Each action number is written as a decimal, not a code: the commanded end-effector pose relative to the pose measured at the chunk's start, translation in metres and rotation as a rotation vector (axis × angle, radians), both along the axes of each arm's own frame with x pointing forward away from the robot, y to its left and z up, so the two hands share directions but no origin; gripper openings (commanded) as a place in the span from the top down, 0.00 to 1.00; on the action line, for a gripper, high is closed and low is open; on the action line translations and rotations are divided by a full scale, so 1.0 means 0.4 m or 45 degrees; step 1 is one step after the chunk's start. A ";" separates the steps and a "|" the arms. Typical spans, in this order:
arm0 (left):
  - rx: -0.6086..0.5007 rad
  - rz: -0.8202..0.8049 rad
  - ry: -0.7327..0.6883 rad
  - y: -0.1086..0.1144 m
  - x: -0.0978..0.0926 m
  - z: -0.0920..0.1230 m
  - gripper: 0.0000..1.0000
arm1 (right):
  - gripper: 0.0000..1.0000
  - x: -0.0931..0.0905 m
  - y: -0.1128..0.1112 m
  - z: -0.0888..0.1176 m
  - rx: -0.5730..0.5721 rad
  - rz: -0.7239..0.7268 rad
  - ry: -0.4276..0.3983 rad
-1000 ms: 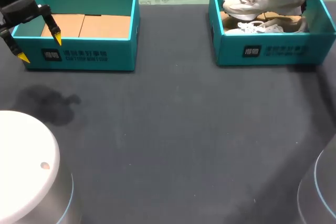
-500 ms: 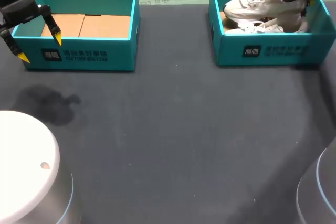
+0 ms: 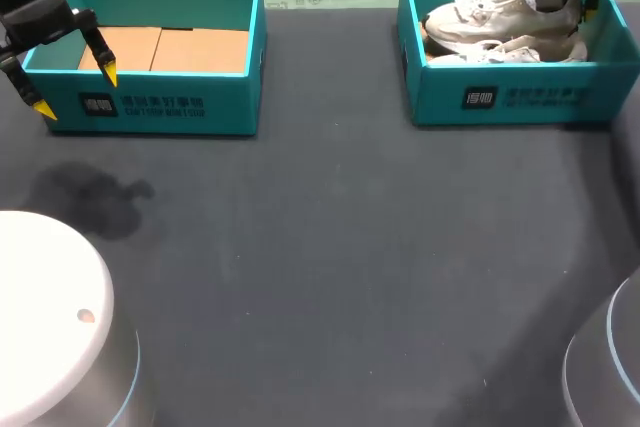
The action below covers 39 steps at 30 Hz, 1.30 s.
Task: Take the shoe out of the shoebox, open the shoe tongue, remove and reinsert the insole, then place the shoe into the shoebox
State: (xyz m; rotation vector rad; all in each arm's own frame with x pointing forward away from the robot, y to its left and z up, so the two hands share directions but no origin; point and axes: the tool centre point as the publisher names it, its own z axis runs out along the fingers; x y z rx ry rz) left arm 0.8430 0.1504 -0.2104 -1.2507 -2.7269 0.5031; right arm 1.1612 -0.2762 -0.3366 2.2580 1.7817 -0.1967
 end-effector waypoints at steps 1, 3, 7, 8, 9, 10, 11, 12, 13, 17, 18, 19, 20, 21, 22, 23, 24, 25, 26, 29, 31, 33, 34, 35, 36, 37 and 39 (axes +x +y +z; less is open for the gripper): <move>0.003 -0.001 0.001 0.000 0.001 0.000 0.00 | 1.00 0.019 0.001 -0.016 0.010 -0.001 0.018; 0.003 -0.001 0.001 0.000 0.001 0.000 0.00 | 1.00 0.020 0.002 -0.023 0.021 0.000 0.025; 0.003 -0.001 0.001 0.000 0.001 0.000 0.00 | 1.00 0.019 0.003 -0.040 0.039 -0.002 0.042; 0.003 -0.001 0.001 0.000 0.001 0.000 0.00 | 1.00 0.018 0.004 -0.043 0.044 -0.002 0.043; 0.003 -0.001 0.001 0.000 0.001 0.000 0.00 | 1.00 0.017 0.004 -0.044 0.047 -0.001 0.043; 0.003 -0.001 0.001 0.000 0.001 0.000 0.00 | 1.00 0.016 0.006 -0.047 0.048 0.000 0.043; 0.003 -0.001 0.001 0.000 0.001 0.000 0.00 | 1.00 0.016 0.007 -0.050 0.052 0.003 0.045; 0.003 -0.001 0.001 0.000 0.001 0.000 0.00 | 1.00 0.015 0.008 -0.051 0.056 0.005 0.047; 0.003 -0.001 0.001 0.000 0.001 0.000 0.00 | 1.00 0.014 0.009 -0.053 0.061 0.006 0.049; 0.003 -0.001 0.001 0.000 0.001 0.000 0.00 | 0.97 0.012 0.012 -0.062 0.095 0.015 0.045; 0.003 -0.001 0.001 0.000 0.001 0.000 0.00 | 0.96 0.011 0.012 -0.062 0.096 0.015 0.045; 0.003 -0.001 0.001 0.000 0.001 0.000 0.00 | 0.97 0.011 0.012 -0.064 0.106 0.018 0.041; 0.003 -0.001 0.001 0.000 0.001 0.000 0.00 | 0.97 0.012 0.012 -0.064 0.109 0.019 0.040; 0.003 -0.001 0.001 0.000 0.001 0.000 0.00 | 0.97 0.012 0.012 -0.065 0.110 0.019 0.040; 0.003 -0.001 0.001 0.000 0.001 0.000 0.00 | 0.97 0.013 0.012 -0.065 0.111 0.020 0.040; 0.003 -0.001 0.001 0.000 0.001 0.000 0.00 | 0.95 0.014 0.012 -0.065 0.112 0.021 0.040; 0.003 -0.001 0.001 0.000 0.001 0.000 0.00 | 0.92 0.015 0.012 -0.065 0.111 0.022 0.040; 0.003 -0.001 0.001 0.000 0.001 0.000 0.00 | 0.89 0.016 0.013 -0.064 0.109 0.023 0.040; 0.003 -0.001 0.001 0.000 0.001 0.000 0.00 | 0.85 0.016 0.014 -0.063 0.107 0.024 0.041; 0.003 -0.001 0.001 0.000 0.001 0.000 0.00 | 0.68 0.018 0.018 -0.062 0.100 0.026 0.042; 0.003 -0.001 0.001 0.000 0.001 0.000 0.00 | 0.64 0.019 0.020 -0.061 0.096 0.028 0.043; 0.003 -0.001 0.001 0.000 0.001 0.000 0.00 | 0.60 0.019 0.021 -0.060 0.093 0.028 0.043; 0.003 -0.001 0.001 0.000 0.001 0.000 0.00 | 0.58 0.019 0.022 -0.060 0.092 0.028 0.043; 0.003 -0.001 0.001 0.000 0.001 0.000 0.00 | 0.57 0.019 0.022 -0.059 0.091 0.028 0.043; 0.003 -0.001 0.001 0.000 0.001 0.000 0.00 | 0.57 0.019 0.023 -0.058 0.090 0.027 0.043; 0.003 -0.001 0.001 0.000 0.001 0.000 0.00 | 0.57 0.019 0.023 -0.056 0.090 0.026 0.042; 0.003 -0.001 0.001 0.000 0.001 0.000 0.00 | 0.57 0.019 0.024 -0.051 0.088 0.024 0.043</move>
